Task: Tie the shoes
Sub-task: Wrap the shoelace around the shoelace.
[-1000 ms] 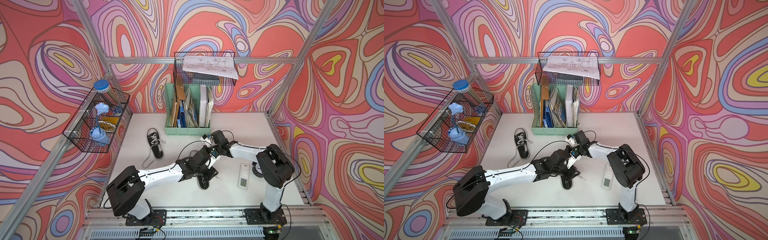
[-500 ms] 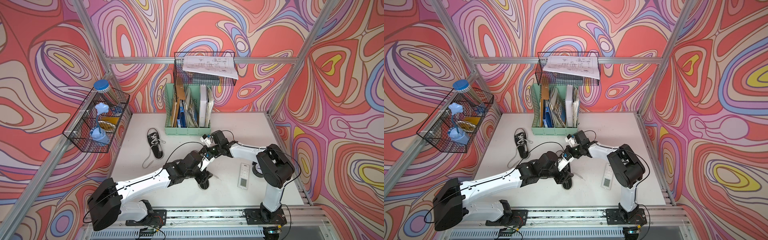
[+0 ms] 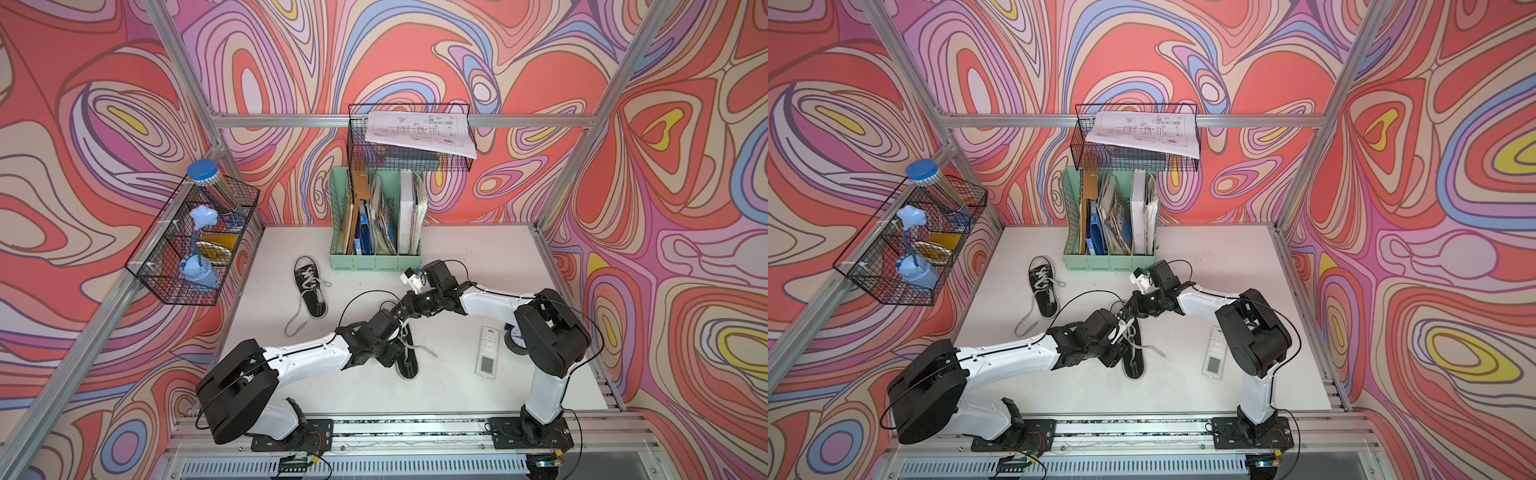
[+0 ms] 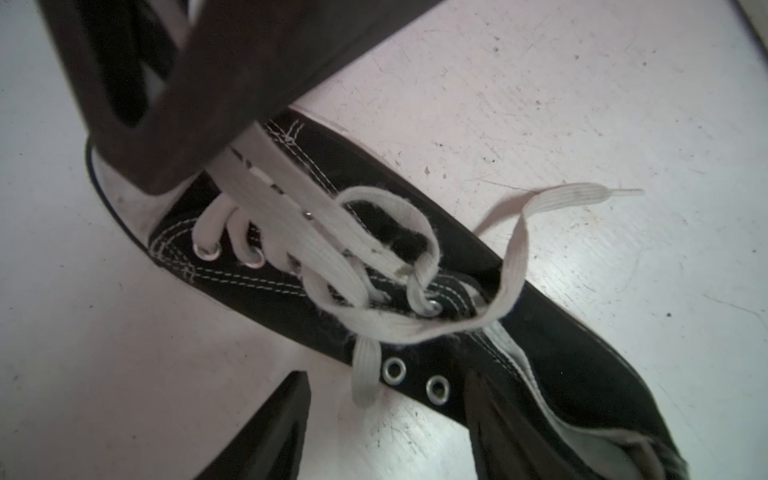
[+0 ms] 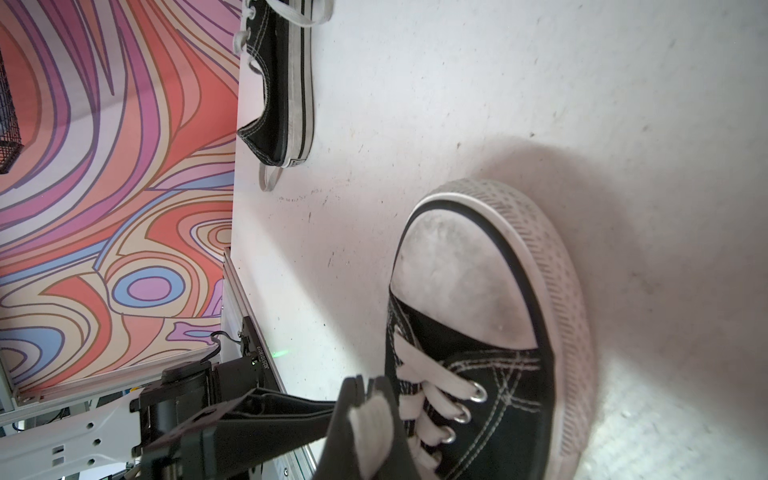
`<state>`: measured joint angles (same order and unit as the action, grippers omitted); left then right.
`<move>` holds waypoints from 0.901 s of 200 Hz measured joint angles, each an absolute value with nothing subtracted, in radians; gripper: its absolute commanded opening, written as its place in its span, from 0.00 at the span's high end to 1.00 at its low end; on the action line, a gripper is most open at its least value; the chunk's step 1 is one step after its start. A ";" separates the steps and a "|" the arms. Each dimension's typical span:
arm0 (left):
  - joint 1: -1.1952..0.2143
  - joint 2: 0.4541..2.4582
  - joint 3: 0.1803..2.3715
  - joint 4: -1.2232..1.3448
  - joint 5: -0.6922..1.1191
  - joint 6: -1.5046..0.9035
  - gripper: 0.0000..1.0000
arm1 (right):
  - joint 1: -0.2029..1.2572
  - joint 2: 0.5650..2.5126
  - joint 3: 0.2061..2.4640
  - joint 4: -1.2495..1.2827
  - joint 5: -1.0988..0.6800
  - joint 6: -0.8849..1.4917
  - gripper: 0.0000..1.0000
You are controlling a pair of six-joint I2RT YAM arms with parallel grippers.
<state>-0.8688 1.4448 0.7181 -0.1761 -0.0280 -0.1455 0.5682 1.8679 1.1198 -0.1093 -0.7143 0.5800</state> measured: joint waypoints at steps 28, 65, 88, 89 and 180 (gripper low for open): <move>-0.869 1.462 0.730 -0.168 -0.030 -0.146 0.40 | 0.562 1.868 1.116 -0.107 -0.715 0.578 1.00; -0.865 1.490 0.751 -0.169 -0.029 -0.146 0.50 | 0.550 1.868 1.110 -0.104 -0.709 0.579 1.00; -0.858 1.493 0.754 -0.169 -0.019 -0.148 0.52 | 0.548 1.868 1.110 -0.099 -0.703 0.579 1.00; -0.857 1.493 0.754 -0.169 -0.017 -0.148 0.52 | 0.548 1.868 1.110 -0.099 -0.703 0.579 1.00; -0.791 1.461 0.736 -0.105 0.094 -0.187 0.47 | 0.550 1.868 1.109 -0.100 -0.704 0.580 1.00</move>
<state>-0.7914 1.4609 0.7364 -0.1055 0.0944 -0.1875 0.5503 1.8679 1.1091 -0.1001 -0.7044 0.5804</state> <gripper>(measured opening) 0.522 0.041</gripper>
